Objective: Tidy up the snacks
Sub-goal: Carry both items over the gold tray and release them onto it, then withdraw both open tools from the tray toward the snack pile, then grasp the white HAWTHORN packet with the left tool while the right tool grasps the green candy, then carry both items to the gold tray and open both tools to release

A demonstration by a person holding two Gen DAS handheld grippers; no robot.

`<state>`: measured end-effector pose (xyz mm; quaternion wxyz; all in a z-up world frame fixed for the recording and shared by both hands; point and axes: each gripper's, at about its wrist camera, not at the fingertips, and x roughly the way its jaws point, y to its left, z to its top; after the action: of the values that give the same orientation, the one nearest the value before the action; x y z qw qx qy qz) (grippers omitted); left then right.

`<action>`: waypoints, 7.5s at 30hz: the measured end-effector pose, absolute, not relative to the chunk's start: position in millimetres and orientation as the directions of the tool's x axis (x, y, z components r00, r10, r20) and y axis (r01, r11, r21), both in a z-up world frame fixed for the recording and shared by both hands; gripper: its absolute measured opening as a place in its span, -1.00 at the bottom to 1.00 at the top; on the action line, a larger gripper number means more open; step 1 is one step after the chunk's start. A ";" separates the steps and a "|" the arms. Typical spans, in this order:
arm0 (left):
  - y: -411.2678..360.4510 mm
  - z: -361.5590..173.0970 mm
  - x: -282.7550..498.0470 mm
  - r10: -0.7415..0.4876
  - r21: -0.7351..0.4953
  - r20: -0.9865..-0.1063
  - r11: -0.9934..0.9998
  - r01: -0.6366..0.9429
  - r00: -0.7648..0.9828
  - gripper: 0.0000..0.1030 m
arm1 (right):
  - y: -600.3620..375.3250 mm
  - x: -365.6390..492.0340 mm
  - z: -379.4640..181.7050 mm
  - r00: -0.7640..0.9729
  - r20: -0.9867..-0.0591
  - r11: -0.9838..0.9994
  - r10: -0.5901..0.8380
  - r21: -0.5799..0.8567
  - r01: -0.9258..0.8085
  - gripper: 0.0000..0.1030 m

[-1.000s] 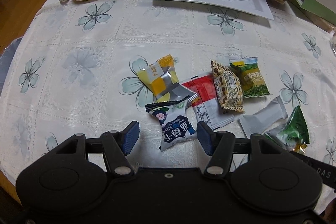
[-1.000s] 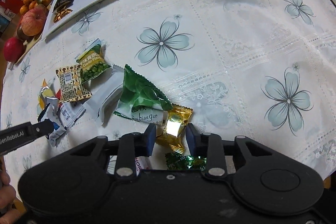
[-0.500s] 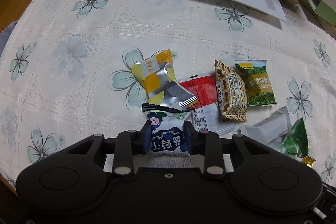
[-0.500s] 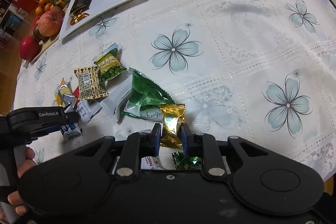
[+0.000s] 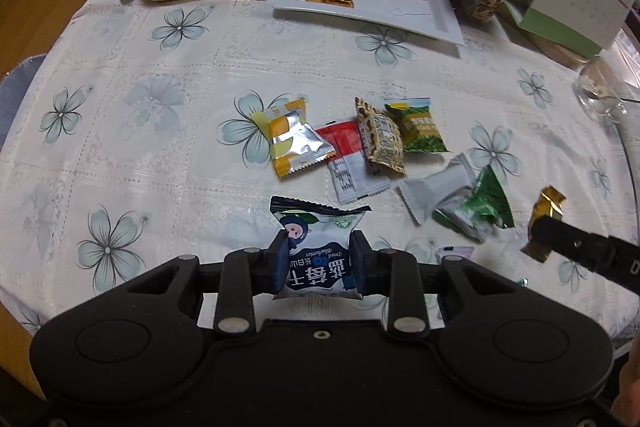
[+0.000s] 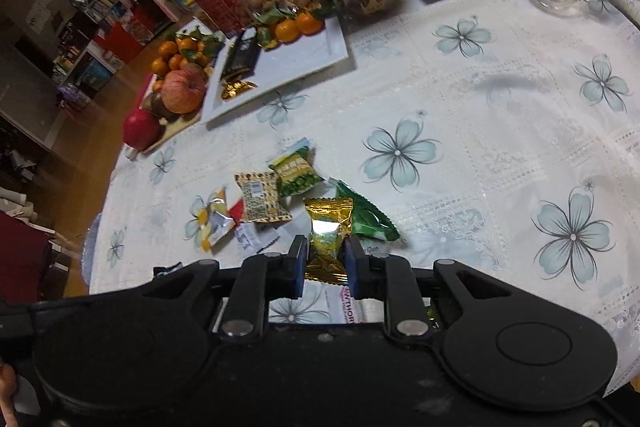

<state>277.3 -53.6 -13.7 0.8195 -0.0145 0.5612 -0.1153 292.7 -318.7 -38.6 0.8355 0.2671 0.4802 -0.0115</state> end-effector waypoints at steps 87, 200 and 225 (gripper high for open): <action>-9.0 -50.2 59.4 -0.069 0.002 -0.886 0.988 0.153 0.459 -0.13 | -210.6 28.4 -45.7 0.684 -0.727 0.916 0.053 0.308 0.256 -0.14; -85.0 -41.6 288.7 -0.238 -0.204 -0.964 0.948 0.243 0.120 -0.14 | -320.8 320.5 -113.1 0.141 -0.983 0.859 0.117 0.171 0.482 -0.21; -167.7 -80.7 270.3 -0.252 -0.212 -0.966 0.901 0.378 0.059 -0.14 | -363.1 300.4 -85.8 0.221 -0.971 0.828 0.096 0.201 0.523 -0.61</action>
<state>270.3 -167.7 -80.7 0.7260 0.0486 0.6507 -0.2170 300.4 -363.1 -85.8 0.7386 0.2547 0.6072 -0.1447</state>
